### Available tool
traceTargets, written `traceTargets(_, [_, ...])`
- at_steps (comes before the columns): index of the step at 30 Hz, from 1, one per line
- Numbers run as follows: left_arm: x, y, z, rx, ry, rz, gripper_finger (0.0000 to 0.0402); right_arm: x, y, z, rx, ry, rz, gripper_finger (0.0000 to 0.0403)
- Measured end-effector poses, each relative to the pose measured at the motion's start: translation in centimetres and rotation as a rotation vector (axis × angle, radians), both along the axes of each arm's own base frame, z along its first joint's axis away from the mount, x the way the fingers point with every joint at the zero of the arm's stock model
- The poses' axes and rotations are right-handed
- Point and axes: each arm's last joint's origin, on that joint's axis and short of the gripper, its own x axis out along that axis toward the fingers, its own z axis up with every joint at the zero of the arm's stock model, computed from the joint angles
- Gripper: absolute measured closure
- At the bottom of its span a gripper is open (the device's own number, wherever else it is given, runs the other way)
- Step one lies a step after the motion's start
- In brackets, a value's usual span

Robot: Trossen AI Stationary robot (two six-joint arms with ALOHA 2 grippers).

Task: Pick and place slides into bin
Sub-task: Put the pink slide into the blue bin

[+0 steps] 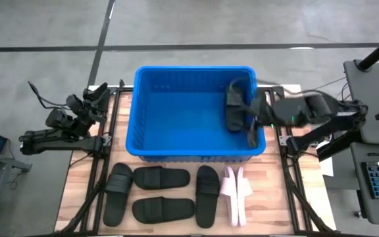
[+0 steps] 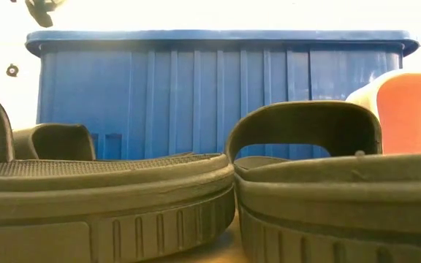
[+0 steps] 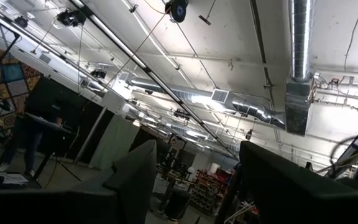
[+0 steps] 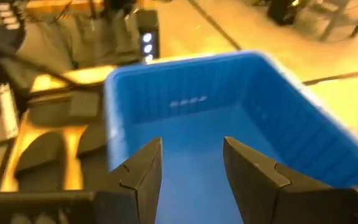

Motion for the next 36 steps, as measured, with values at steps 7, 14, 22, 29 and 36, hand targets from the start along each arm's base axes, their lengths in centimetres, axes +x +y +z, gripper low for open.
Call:
traceTargets(7, [0.2, 0.0, 0.0, -0.001, 0.007, 0.000, 0.0185, -1.4, 4.7, -4.0, 0.011, 0.323, -0.031, 0.0244])
traceTargets(14, [0.4, 0.0, -0.1, -0.002, 0.017, -0.001, 0.0185, -2.6, 9.5, -6.8, 0.070, 0.503, -0.054, 0.0246])
traceTargets(22, [0.4, 0.0, -0.1, -0.005, 0.013, -0.003, 0.0185, -5.1, 15.3, -9.0, 0.230, 0.530, -0.137, 0.0241])
traceTargets(29, [0.4, 0.0, -0.1, -0.005, 0.013, -0.004, 0.0185, -6.6, 20.5, -12.8, 0.241, 0.529, -0.244, 0.0219])
traceTargets(36, [0.4, 0.0, -0.1, -0.005, 0.012, -0.004, 0.0185, -6.3, 24.1, -17.3, 0.147, 0.579, -0.306, 0.0212])
